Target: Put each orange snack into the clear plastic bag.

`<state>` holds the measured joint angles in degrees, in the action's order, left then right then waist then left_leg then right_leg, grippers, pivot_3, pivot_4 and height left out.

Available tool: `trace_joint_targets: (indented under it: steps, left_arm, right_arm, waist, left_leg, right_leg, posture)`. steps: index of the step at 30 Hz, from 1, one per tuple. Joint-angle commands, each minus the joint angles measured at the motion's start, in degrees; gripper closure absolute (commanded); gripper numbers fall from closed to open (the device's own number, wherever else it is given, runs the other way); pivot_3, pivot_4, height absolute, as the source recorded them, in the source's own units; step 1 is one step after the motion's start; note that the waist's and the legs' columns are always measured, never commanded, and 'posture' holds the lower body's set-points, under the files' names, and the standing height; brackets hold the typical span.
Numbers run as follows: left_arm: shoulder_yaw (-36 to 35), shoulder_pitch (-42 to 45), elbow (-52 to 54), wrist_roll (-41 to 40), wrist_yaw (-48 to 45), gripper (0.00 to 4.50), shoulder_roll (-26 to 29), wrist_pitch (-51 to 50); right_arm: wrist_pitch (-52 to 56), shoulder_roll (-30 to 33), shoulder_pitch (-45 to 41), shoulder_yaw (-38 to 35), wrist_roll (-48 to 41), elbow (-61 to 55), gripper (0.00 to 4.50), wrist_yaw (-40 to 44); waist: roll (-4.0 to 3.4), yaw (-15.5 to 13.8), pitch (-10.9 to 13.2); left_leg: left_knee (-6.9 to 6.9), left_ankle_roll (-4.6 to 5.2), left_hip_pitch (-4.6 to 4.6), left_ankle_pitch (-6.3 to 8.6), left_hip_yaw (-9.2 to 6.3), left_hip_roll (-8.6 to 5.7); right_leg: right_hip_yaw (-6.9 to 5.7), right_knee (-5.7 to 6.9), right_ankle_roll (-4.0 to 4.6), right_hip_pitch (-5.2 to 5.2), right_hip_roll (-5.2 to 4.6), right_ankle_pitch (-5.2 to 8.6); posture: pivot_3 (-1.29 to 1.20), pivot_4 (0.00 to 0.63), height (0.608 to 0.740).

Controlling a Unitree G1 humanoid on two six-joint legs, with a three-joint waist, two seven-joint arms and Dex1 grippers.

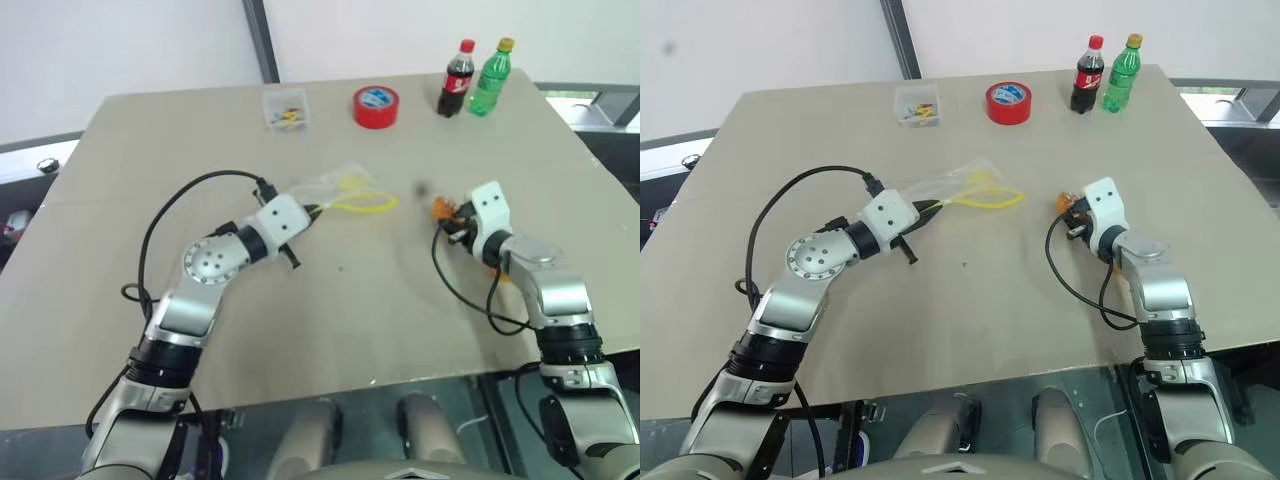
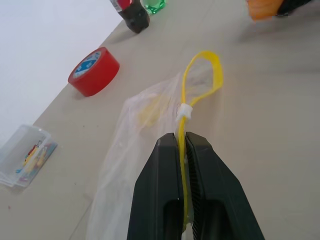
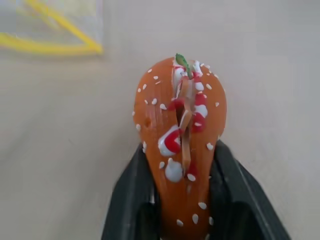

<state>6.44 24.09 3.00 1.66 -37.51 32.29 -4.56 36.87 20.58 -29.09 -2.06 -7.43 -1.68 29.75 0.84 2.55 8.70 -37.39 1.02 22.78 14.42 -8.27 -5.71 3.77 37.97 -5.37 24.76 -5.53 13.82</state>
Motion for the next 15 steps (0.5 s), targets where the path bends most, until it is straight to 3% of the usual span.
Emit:
trace_joint_targets:
  steps: [1,8,15]
  left_arm:
    - [-1.5,0.0,1.4,-1.2,0.0,4.5,-0.2,1.6]
    - [-1.3,-0.3,3.4,-3.3,-0.8,4.5,-1.5,3.0]
    - [1.1,-7.0,8.5,-6.1,-8.8,4.5,1.6,7.1]
  right_arm:
    - [3.1,-1.4,-0.3,3.2,-3.3,-8.4,3.46,1.9]
    - [6.3,-5.5,-2.3,10.9,-2.8,-8.5,3.46,1.0]
    - [5.1,-8.2,-5.4,10.6,-4.2,-2.4,3.46,0.7]
  waist:
    - [0.0,0.0,0.0]
    - [0.0,-0.2,0.0]
    - [-0.02,0.3,0.0]
  left_leg:
    - [0.0,0.0,0.0,0.0,-0.01,0.01]
    - [-0.02,0.0,0.0,0.0,-0.01,-0.02]
    - [-0.01,0.0,-0.01,0.0,-0.01,0.0]
  right_leg:
    - [0.0,0.0,0.0,0.0,0.01,0.0]
    - [-0.01,0.0,0.0,-0.01,-0.03,0.0]
    - [-0.01,-0.01,0.0,-0.01,-0.01,0.0]
  posture:
    - [0.0,0.15,0.74]
    - [0.0,0.15,0.74]
    - [0.0,0.15,0.74]
